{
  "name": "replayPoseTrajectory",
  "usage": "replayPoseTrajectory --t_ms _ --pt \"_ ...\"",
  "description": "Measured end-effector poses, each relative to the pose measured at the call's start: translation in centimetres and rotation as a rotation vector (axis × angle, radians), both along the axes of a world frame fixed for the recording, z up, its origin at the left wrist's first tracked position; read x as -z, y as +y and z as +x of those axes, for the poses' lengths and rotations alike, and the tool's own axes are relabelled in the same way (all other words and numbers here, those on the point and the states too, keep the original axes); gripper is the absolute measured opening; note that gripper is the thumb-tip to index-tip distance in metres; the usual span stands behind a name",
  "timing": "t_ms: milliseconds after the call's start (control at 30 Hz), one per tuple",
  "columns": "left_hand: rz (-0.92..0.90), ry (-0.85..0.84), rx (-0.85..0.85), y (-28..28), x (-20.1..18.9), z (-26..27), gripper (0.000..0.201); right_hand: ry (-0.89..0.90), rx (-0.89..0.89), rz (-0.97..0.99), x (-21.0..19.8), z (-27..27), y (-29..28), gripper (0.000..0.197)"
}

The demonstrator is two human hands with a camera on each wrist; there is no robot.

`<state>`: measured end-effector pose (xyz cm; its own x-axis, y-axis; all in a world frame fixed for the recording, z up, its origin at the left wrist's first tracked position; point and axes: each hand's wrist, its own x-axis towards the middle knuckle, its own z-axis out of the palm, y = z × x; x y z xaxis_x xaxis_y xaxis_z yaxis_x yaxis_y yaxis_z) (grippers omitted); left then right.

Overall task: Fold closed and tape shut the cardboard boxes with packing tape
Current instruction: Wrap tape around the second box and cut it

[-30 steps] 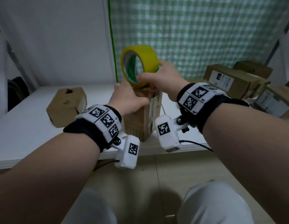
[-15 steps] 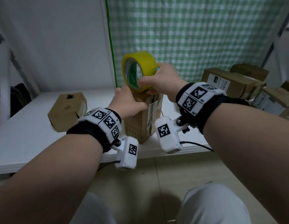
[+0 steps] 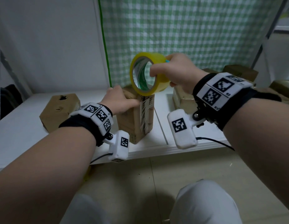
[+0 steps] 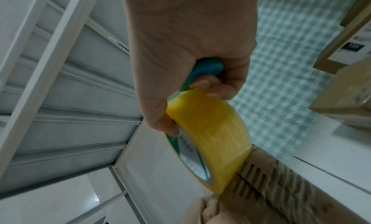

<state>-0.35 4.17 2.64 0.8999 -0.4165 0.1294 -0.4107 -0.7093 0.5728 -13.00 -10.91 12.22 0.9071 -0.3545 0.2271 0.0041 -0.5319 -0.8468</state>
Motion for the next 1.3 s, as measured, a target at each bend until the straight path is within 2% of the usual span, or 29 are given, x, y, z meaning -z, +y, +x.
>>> replayPoseTrajectory --t_ms 133,300,400,700,833,933,1033,1100,1300 --pt "0.019 -0.009 0.003 -0.4 -0.1 -0.2 0.087 0.033 -0.008 -0.098 0.3 -1.4 -1.0 0.029" --pt "0.031 0.012 -0.004 -0.2 -0.4 -0.5 0.074 0.094 -0.021 -0.165 1.4 -3.0 -2.0 0.026" --pt "0.031 0.012 0.006 -0.4 -0.5 -0.7 0.083 0.133 -0.028 -0.221 2.7 -3.9 -2.2 0.021" --pt "0.066 0.036 -0.022 -0.2 -1.1 -1.7 0.098 0.091 -0.010 -0.126 6.5 -4.4 -2.1 0.019" --pt "0.056 0.049 -0.036 -0.1 -1.2 -1.8 0.092 0.084 0.000 -0.151 7.1 -4.4 -2.5 0.018" --pt "0.040 0.067 -0.063 -0.2 -1.1 -1.6 0.082 0.169 0.018 -0.256 8.3 -4.9 -3.0 0.026" --pt "0.022 0.060 -0.056 -0.4 -1.1 -1.5 0.088 0.279 0.033 -0.364 10.1 -5.7 -3.1 0.029" --pt "-0.006 0.071 -0.031 -0.4 -1.1 -1.5 0.093 0.306 0.030 -0.367 10.9 -5.7 -2.9 0.031" --pt "-0.071 0.130 -0.005 0.3 -1.4 -1.8 0.087 0.330 0.006 -0.373 11.0 -4.6 -2.5 0.030"
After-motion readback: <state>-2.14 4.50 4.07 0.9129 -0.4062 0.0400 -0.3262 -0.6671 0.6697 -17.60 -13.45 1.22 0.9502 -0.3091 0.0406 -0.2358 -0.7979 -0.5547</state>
